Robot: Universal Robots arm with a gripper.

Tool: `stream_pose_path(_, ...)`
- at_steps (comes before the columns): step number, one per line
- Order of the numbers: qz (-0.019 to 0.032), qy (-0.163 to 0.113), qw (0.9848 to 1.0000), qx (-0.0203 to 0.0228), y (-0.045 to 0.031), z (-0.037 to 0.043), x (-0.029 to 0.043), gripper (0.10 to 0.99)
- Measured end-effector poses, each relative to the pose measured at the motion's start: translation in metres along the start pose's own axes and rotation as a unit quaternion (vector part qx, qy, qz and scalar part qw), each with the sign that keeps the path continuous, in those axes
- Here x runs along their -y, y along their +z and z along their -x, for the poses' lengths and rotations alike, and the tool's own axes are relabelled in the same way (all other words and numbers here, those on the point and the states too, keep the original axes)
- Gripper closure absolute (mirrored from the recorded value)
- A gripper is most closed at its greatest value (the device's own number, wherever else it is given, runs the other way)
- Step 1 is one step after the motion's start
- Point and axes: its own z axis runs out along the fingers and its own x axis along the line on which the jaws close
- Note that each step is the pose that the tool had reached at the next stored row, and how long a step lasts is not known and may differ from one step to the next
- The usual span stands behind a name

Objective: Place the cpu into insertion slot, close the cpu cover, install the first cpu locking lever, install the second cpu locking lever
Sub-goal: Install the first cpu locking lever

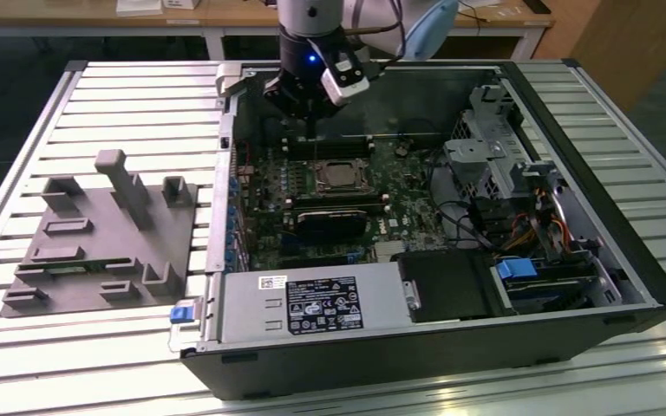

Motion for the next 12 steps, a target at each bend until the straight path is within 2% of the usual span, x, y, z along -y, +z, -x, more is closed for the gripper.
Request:
stream_pose_path(2,0.0000,0.000,1.0000,0.0000,0.0004,0.0093,-0.0004,0.980)
stream_pose_path(3,0.0000,0.000,1.0000,0.0000,0.0009,0.0182,-0.0007,0.980)
stream_pose_path(4,0.0001,0.000,1.0000,-0.0001,0.0014,0.0220,-0.0008,0.980)
stream_pose_path(7,0.0028,0.000,1.0000,0.0004,0.0025,0.0220,-0.0007,0.980)
stream_pose_path(8,0.0073,0.000,1.0000,0.0013,0.0039,0.0220,-0.0007,0.980)
stream_pose_path(12,0.0076,0.000,1.0000,0.0015,0.0071,0.0233,-0.0006,0.980)
